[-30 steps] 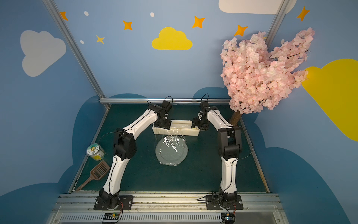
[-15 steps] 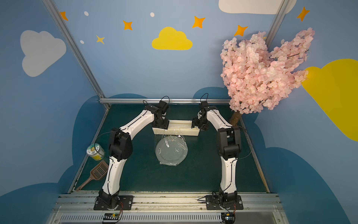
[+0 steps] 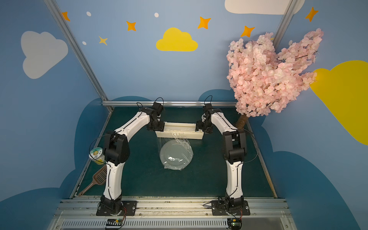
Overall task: Wrap the plate with plastic wrap
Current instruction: Tear off the plastic wrap from the plastic wrap cutting box.
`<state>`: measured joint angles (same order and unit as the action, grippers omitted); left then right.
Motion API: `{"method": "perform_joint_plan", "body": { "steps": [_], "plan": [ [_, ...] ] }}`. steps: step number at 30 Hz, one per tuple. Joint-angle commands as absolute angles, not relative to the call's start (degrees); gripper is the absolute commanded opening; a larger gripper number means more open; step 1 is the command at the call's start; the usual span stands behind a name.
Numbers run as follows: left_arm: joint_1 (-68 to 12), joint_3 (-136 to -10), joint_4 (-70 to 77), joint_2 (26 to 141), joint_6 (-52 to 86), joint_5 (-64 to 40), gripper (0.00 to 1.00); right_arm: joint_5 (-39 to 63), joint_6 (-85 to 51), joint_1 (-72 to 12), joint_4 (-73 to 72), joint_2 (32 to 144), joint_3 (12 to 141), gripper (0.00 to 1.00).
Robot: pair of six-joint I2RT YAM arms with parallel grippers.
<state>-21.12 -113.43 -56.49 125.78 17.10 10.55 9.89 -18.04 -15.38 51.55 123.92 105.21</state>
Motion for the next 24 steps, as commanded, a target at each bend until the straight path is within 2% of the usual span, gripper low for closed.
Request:
{"method": "perform_joint_plan", "body": {
  "steps": [1,16,20,22,24],
  "plan": [
    [-19.4,-111.9,-59.3,125.2,16.3,18.1,0.7,0.5,-17.7,-14.3,58.2,128.9,104.0,0.75],
    [-14.2,-106.1,-56.2,120.8,16.8,17.1,0.55,0.5,-17.4,-14.3,58.8,129.2,104.8,0.75],
    [-14.1,-107.4,-56.5,120.8,17.4,16.0,0.46,1.3,-17.1,-14.6,59.2,129.3,106.0,0.75],
    [-14.1,-107.9,-56.5,120.8,17.9,14.2,0.36,2.8,-16.8,-14.8,59.3,128.9,107.1,0.75],
    [-14.1,-108.4,-56.4,120.8,18.5,12.1,0.31,4.6,-16.8,-14.8,59.8,128.4,108.6,0.75]
  ]
}}
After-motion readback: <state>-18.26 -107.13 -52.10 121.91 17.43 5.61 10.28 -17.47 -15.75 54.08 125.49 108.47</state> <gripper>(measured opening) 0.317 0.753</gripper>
